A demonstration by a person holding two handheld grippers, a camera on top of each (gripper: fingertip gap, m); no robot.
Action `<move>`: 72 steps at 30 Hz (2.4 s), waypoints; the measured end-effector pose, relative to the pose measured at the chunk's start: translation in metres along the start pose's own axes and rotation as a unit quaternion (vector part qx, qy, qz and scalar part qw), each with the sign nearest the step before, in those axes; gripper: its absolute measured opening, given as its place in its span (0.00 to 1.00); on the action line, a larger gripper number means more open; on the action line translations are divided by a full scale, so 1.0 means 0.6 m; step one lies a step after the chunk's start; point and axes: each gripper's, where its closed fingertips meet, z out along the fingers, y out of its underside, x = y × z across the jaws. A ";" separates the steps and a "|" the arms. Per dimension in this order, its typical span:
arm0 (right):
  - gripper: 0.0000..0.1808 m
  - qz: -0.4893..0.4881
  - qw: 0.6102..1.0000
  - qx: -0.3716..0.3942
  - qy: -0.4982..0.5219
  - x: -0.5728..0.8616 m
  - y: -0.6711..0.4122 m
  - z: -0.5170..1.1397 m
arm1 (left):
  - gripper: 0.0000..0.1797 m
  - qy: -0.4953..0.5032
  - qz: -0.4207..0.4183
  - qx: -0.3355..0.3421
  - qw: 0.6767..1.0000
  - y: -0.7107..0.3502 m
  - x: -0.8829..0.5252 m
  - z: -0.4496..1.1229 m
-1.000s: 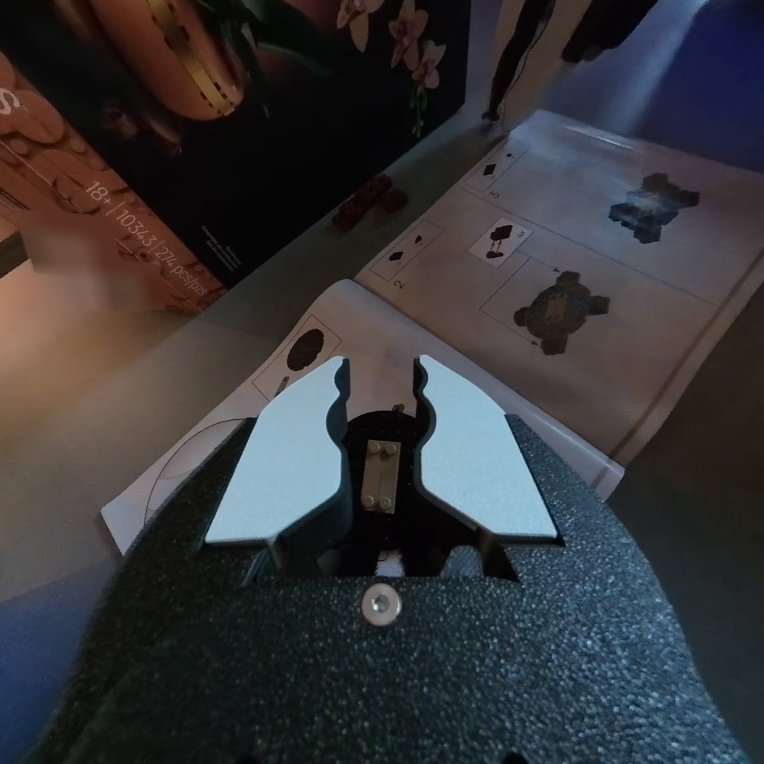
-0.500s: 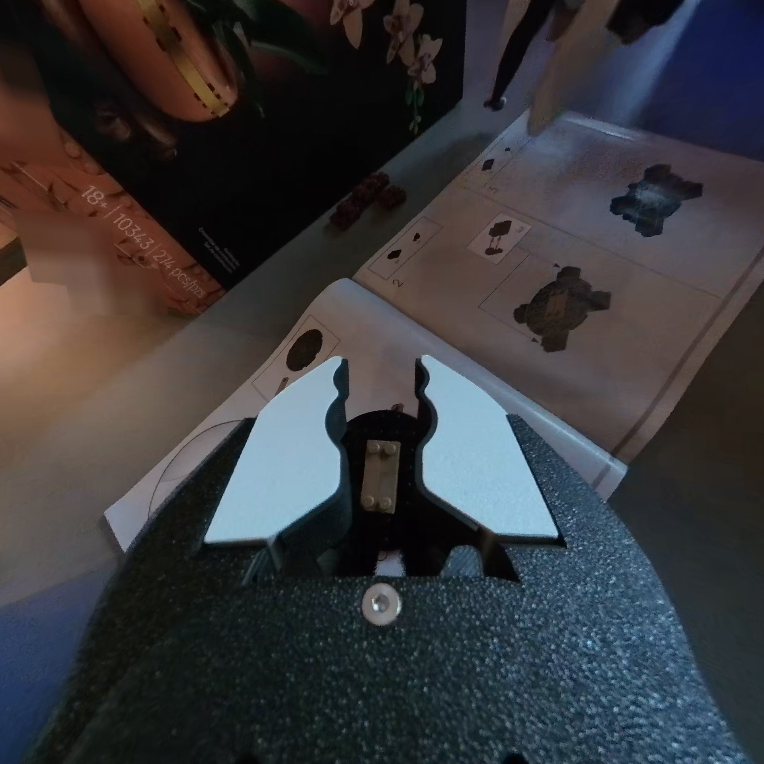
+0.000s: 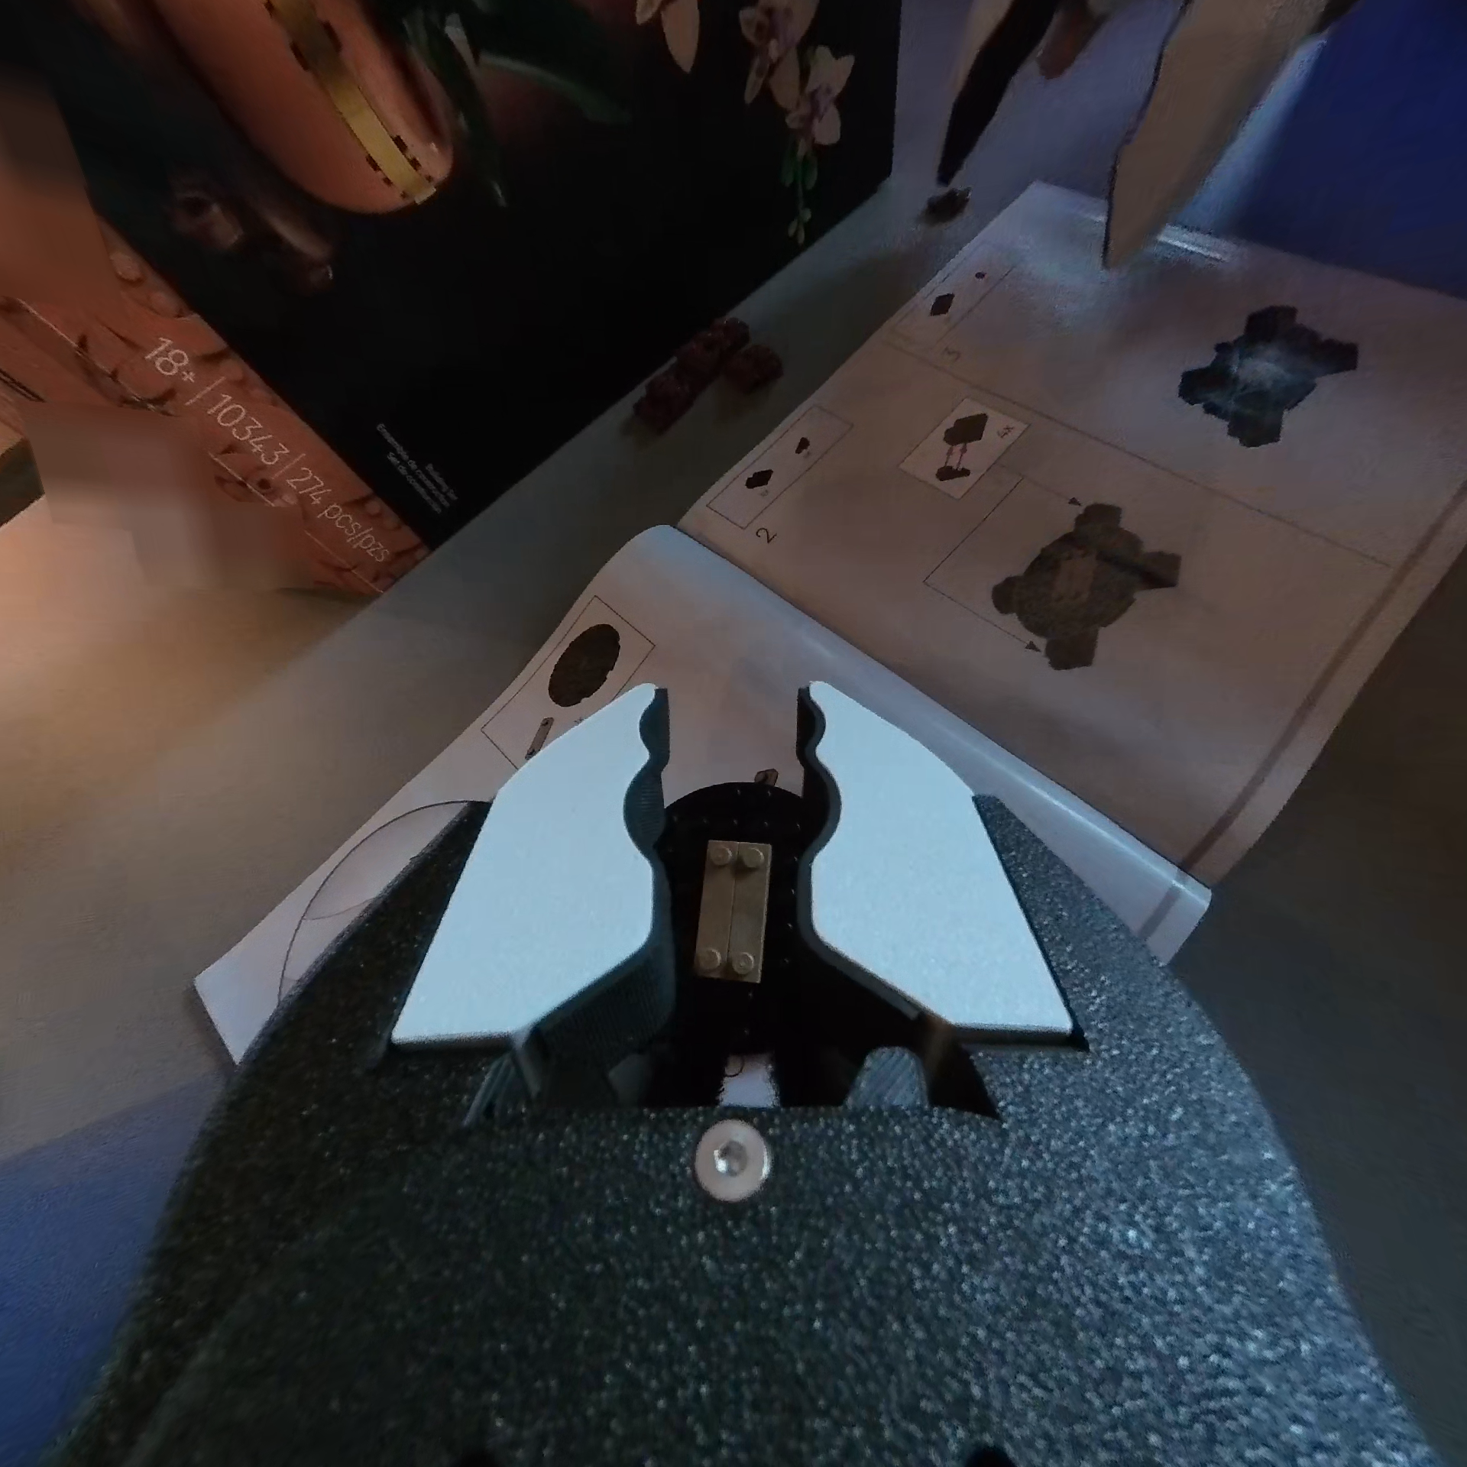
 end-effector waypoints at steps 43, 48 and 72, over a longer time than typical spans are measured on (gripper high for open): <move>0.14 0.249 0.918 -0.186 0.247 -0.138 0.583 -0.399 | 0.17 -0.039 0.051 -0.003 0.998 -0.106 0.042 -0.004; 0.16 0.217 0.933 -0.175 0.228 -0.113 0.563 -0.375 | 0.17 -0.041 0.041 -0.015 0.998 -0.094 0.034 0.006; 0.08 0.253 0.928 -0.120 0.246 -0.101 0.540 -0.343 | 0.17 -0.046 0.029 -0.011 0.998 -0.077 0.020 -0.005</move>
